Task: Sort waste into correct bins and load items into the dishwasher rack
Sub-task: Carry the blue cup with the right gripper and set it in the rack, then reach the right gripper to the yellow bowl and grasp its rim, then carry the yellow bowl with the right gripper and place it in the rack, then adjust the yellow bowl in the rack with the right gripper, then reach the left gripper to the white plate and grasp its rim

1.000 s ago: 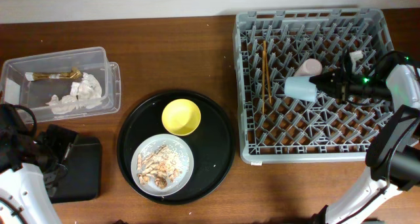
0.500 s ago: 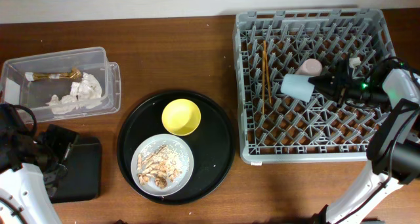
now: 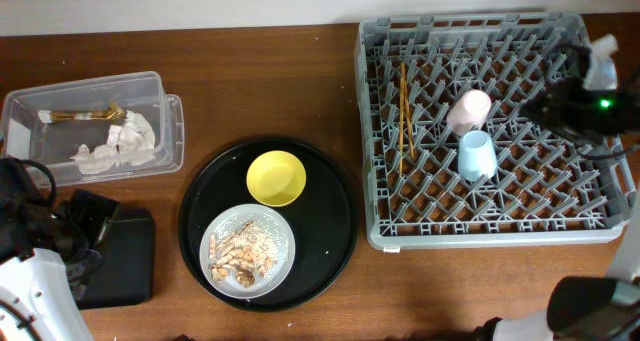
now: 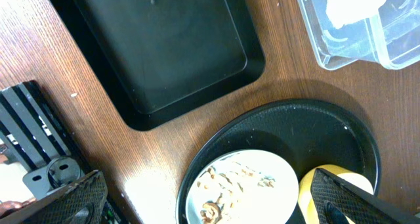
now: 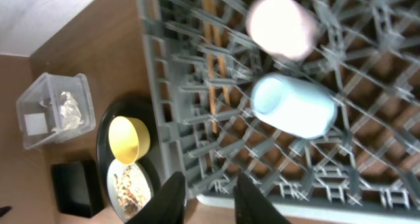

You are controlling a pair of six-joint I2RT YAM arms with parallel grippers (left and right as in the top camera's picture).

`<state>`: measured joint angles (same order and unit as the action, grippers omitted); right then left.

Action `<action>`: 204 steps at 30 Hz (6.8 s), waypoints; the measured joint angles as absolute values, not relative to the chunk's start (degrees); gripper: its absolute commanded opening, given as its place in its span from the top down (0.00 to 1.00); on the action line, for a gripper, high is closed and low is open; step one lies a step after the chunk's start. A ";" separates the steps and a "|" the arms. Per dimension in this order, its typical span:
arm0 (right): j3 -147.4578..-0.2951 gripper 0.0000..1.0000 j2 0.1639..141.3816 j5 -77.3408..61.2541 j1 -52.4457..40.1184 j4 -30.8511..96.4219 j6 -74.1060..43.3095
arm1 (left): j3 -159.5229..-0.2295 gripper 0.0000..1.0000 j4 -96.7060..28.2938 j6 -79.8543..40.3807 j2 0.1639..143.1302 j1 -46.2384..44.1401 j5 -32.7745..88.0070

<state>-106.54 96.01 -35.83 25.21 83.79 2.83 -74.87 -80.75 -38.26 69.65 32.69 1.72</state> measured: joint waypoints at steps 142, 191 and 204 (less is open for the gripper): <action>-130.67 0.96 132.05 -12.43 10.39 59.66 -7.01 | -74.87 0.01 -80.66 -38.26 69.76 32.69 1.69; -130.82 0.02 107.50 2.37 21.61 89.78 -22.50 | -74.87 0.01 -80.64 -38.26 69.76 32.69 1.72; -130.82 0.01 107.50 2.57 21.61 89.78 -22.52 | -74.94 0.11 -93.23 -24.73 69.76 18.61 24.60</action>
<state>-130.82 107.50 2.57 21.61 89.78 -22.52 -74.94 -93.23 -24.73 69.76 18.61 24.60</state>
